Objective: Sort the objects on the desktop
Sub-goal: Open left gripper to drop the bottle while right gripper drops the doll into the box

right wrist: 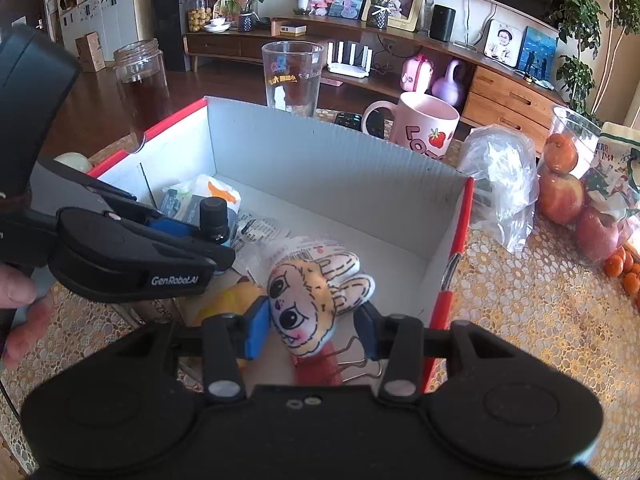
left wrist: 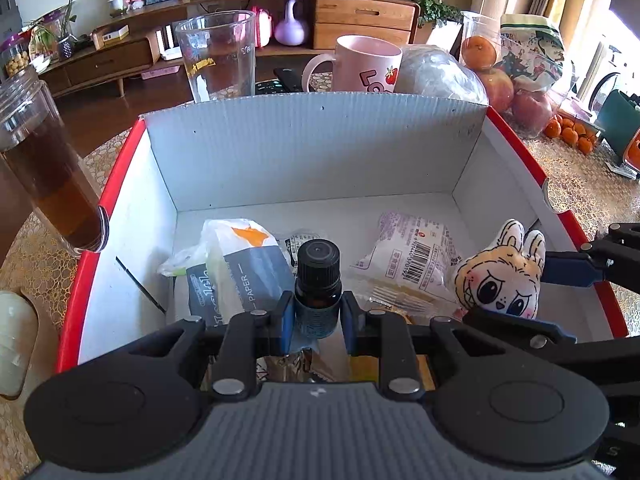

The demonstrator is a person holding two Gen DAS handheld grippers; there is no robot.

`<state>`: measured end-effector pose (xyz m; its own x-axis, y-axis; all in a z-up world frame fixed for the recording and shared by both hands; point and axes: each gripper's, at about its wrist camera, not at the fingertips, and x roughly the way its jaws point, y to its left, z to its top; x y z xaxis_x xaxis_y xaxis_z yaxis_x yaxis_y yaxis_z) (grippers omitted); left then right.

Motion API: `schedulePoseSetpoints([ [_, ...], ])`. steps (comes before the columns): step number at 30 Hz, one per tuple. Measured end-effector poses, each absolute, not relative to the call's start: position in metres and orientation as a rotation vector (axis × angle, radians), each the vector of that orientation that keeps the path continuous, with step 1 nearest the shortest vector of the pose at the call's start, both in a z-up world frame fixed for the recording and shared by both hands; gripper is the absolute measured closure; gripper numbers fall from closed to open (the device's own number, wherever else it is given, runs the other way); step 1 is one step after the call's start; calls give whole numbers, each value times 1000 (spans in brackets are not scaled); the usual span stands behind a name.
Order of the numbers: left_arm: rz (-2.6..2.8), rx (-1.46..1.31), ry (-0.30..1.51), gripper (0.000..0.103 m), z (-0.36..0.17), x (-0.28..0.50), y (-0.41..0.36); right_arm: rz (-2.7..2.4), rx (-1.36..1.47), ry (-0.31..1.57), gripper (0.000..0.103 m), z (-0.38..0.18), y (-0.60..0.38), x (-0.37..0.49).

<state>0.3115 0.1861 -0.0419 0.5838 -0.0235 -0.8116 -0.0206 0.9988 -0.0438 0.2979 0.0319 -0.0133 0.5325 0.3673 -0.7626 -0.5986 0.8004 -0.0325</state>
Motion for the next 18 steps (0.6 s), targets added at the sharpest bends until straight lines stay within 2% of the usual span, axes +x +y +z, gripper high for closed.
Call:
schedulePoseSetpoints([
  [3, 4, -36, 944, 80, -43, 309, 185, 583, -301, 831, 55, -13, 30, 297],
  [7, 12, -48, 935, 80, -41, 306, 183, 579, -293, 815, 34, -9, 24, 293],
  [18, 31, -44, 891, 80, -22, 286, 177, 583, -276, 784, 34, 6, 8, 275],
])
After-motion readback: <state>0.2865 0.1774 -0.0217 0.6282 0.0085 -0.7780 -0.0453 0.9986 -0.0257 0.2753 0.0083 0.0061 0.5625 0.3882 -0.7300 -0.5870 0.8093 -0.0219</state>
